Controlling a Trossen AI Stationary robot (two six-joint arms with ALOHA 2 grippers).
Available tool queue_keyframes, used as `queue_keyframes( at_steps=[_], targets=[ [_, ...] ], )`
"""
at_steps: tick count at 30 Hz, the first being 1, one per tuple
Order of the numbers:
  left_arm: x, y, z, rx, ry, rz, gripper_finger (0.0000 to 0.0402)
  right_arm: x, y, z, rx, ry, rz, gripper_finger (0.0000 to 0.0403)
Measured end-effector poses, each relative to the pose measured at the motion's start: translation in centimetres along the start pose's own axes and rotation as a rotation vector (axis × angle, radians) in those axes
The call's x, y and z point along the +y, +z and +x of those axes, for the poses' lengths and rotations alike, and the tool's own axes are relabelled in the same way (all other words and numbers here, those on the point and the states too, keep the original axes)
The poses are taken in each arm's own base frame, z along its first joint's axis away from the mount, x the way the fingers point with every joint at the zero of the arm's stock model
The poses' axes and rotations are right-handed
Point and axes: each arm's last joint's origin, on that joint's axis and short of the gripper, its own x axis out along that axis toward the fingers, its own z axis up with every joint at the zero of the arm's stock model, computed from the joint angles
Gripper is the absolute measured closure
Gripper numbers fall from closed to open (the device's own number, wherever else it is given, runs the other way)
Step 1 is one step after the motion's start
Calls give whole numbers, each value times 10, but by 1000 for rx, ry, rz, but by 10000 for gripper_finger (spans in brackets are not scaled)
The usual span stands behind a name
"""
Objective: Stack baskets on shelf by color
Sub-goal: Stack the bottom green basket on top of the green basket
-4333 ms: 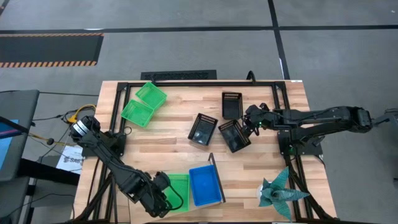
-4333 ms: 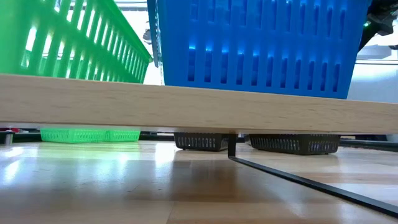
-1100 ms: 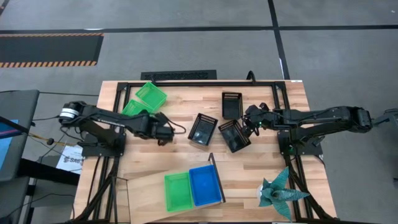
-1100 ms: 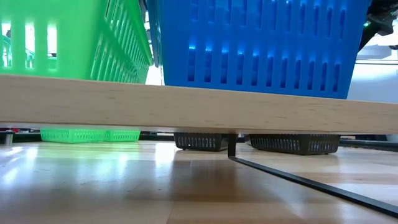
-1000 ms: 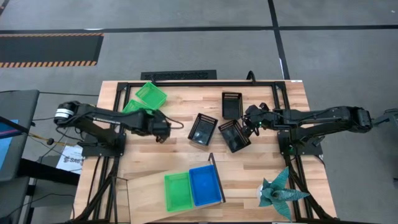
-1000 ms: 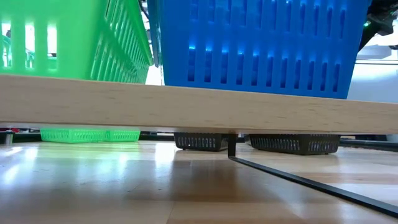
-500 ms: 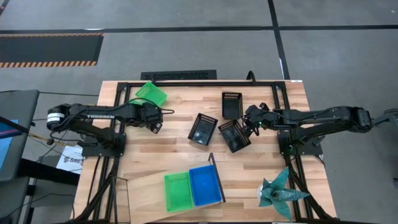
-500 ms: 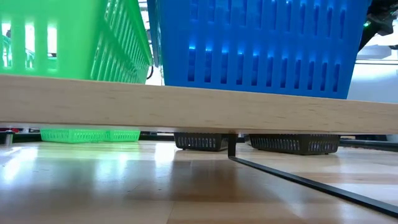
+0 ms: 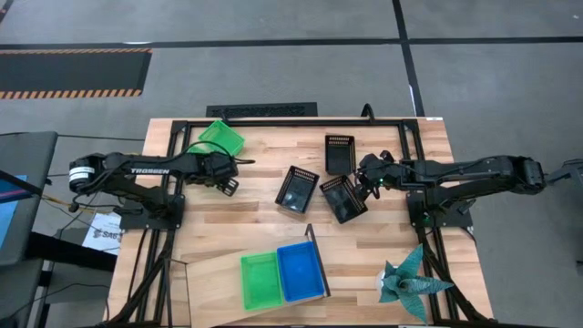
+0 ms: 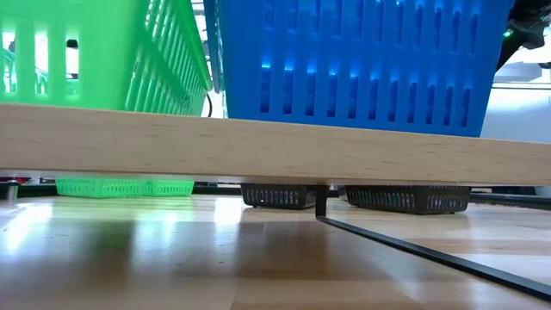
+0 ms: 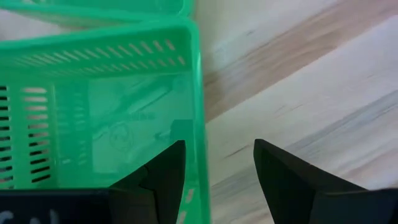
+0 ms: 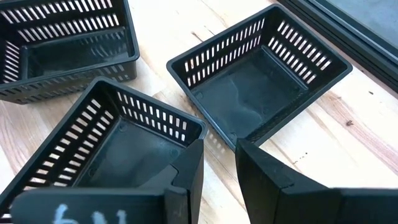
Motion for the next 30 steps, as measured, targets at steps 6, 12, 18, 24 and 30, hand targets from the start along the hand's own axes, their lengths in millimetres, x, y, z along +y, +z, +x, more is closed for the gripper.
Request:
queue_keyframes(
  at_steps=[6,12,18,24,30],
  targets=[
    [2,-6,6,19,5,-15,246,0,0,0,0,0,0,285],
    [3,-12,14,24,-4,-15,340,0,0,0,-1,0,2,285],
    [0,-14,13,36,-29,3,396,0,0,0,-1,1,2,285],
    [-10,-16,4,51,-91,38,401,0,0,0,-1,1,3,285],
    [-32,-14,-30,34,-156,75,401,0,0,0,-1,1,7,285]
  ],
)
